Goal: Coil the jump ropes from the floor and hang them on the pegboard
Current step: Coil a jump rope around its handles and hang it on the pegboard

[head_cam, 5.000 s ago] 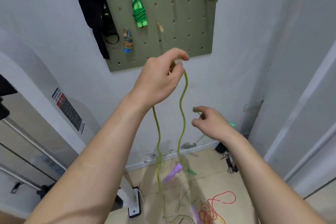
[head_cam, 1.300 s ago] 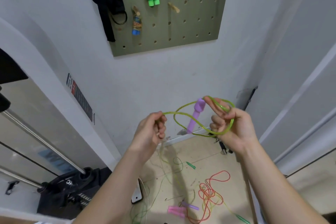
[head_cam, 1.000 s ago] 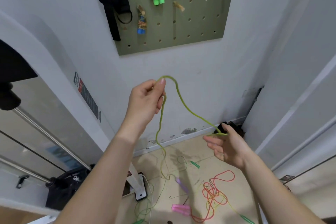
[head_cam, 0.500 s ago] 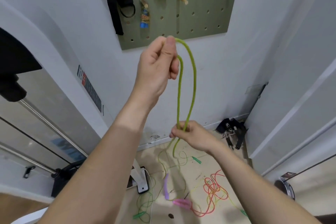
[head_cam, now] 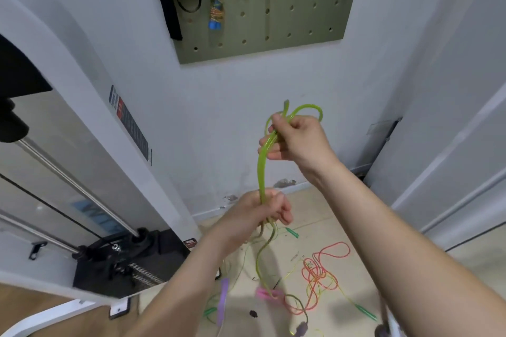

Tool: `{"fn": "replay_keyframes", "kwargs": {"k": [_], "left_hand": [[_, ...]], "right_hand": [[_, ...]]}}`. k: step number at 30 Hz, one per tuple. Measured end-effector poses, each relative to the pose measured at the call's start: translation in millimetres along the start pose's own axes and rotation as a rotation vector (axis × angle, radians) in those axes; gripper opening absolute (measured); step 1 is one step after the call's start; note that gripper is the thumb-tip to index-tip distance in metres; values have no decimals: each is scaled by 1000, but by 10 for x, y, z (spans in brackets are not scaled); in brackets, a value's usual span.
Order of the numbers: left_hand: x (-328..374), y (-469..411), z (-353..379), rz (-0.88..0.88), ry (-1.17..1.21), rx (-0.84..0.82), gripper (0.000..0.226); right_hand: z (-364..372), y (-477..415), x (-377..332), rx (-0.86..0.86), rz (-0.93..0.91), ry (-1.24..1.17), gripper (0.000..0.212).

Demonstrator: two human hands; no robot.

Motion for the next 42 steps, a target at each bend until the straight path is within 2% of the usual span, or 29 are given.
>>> {"fn": "replay_keyframes", "kwargs": {"k": [3, 4, 6, 8, 9, 11, 12, 14, 16, 19, 21, 24, 26, 28, 29, 33, 36, 38, 40, 42], "left_hand": [[-271, 50, -69, -95, -193, 72, 40], [-287, 62, -113, -116, -170, 123, 43], [-193, 41, -196, -129, 96, 250, 44], [105, -85, -220, -67, 422, 318, 45], [305, -173, -212, -26, 550, 317, 46], [708, -332, -228, 33, 702, 299, 48], [882, -394, -269, 56, 743, 295, 48], [1183, -475, -421, 113, 808, 317, 46], [1413, -503, -635, 180, 893, 380, 44], [1546, -547, -927, 245, 979, 466, 39], [1388, -586, -1061, 199, 900, 495, 32], [766, -519, -1049, -51, 460, 517, 43], [302, -386, -736, -197, 282, 332, 50], [60, -195, -295, -222, 186, 40, 44], [12, -96, -173, -201, 117, -36, 42], [-26, 60, -279, -106, -41, 47, 56], [-147, 37, -366, -99, -44, 121, 33], [-304, 17, -381, -131, -201, 164, 15], [-455, 41, -350, -185, -422, 179, 34], [-413, 73, -318, -164, -388, 241, 48]], "right_hand": [[-326, -181, -115, 156, 3, -351, 29], [-386, -231, -94, 134, 25, -454, 29], [-306, -196, 100, -39, 156, -496, 44], [-73, 36, 484, -291, 253, -352, 62], [81, 211, 684, -441, 263, -253, 59], [323, 570, 1120, -686, 275, -2, 33], [363, 700, 1369, -751, 295, 160, 24], [237, 793, 1768, -725, 305, 493, 14], [15, 856, 2049, -620, 338, 658, 23], [-200, 976, 2230, -423, 476, 463, 41], [-242, 920, 2111, -242, 521, 185, 44], [-182, 697, 1745, -31, 537, -251, 40], [-72, 533, 1455, -3, 514, -452, 42], [8, 370, 1221, 1, 487, -560, 44], [44, 304, 1139, 9, 487, -592, 46], [219, 189, 1085, 63, 566, -812, 48], [270, 121, 1053, 91, 562, -876, 47], [206, 43, 927, 133, 500, -952, 46], [97, -21, 739, 149, 421, -987, 46], [-22, -40, 574, 112, 367, -852, 44]]}}
Point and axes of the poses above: each hand's wrist, its own y-axis away from the middle knuckle, its own z-axis out of the palm, x = y × z, the point moved 10 cm from there along -y, towards the middle knuckle, and after that the axes turned 1 degree about z, right-handed, at the moved point
